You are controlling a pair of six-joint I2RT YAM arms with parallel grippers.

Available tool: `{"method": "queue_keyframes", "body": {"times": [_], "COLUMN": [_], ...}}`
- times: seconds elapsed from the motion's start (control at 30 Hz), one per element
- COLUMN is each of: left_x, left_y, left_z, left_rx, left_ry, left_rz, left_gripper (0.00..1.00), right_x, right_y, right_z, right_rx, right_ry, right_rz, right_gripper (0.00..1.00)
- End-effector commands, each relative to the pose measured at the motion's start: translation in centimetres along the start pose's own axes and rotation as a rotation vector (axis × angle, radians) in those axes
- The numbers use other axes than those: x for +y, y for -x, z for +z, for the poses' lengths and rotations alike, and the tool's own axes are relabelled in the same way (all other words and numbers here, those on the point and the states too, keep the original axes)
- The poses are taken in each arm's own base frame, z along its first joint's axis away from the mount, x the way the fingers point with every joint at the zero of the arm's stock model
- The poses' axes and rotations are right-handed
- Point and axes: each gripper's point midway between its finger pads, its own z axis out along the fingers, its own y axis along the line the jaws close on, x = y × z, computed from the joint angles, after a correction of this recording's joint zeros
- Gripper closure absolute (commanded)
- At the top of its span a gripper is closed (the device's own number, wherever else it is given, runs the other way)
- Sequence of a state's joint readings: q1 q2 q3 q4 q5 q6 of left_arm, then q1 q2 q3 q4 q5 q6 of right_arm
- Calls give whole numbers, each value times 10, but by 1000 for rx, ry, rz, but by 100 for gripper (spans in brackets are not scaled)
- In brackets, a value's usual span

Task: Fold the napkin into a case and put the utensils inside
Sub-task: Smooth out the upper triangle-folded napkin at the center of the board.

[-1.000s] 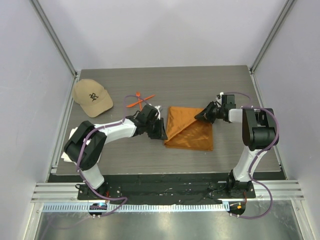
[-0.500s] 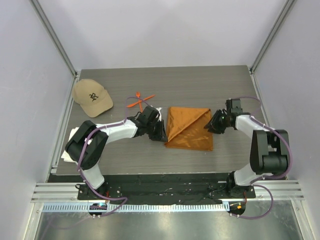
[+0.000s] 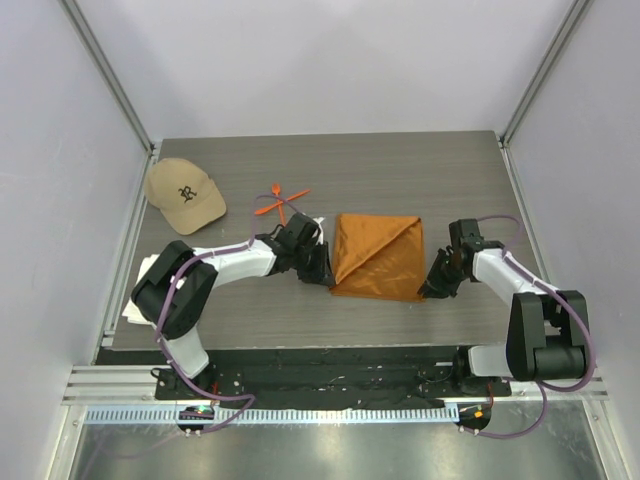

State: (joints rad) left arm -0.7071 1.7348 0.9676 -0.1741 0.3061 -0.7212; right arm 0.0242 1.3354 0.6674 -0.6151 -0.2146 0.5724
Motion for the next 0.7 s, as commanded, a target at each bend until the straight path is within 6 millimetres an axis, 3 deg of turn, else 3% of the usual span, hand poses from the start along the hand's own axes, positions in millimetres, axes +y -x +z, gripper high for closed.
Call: {"method": "queue_keyframes", "body": {"times": [0.0, 0.4, 0.6, 0.67], "left_x": [-3, -7, -16, -16], "left_y": [1, 1, 9, 10], "left_z": [2, 2, -5, -7], "left_rx": [-1, 9, -8, -10], "left_ry": [-4, -9, -19, -14], "left_rz": [26, 28, 45, 49], "left_gripper": [82, 89, 96, 100], "right_x": [5, 5, 12, 16], "right_y": [-8, -11, 2, 8], "right_z": [5, 9, -2, -8], "right_rx": [30, 18, -28, -50], "right_ry": [2, 6, 11, 15], "right_rz": [-33, -26, -54, -70], "right_gripper": [78, 80, 98, 99]}}
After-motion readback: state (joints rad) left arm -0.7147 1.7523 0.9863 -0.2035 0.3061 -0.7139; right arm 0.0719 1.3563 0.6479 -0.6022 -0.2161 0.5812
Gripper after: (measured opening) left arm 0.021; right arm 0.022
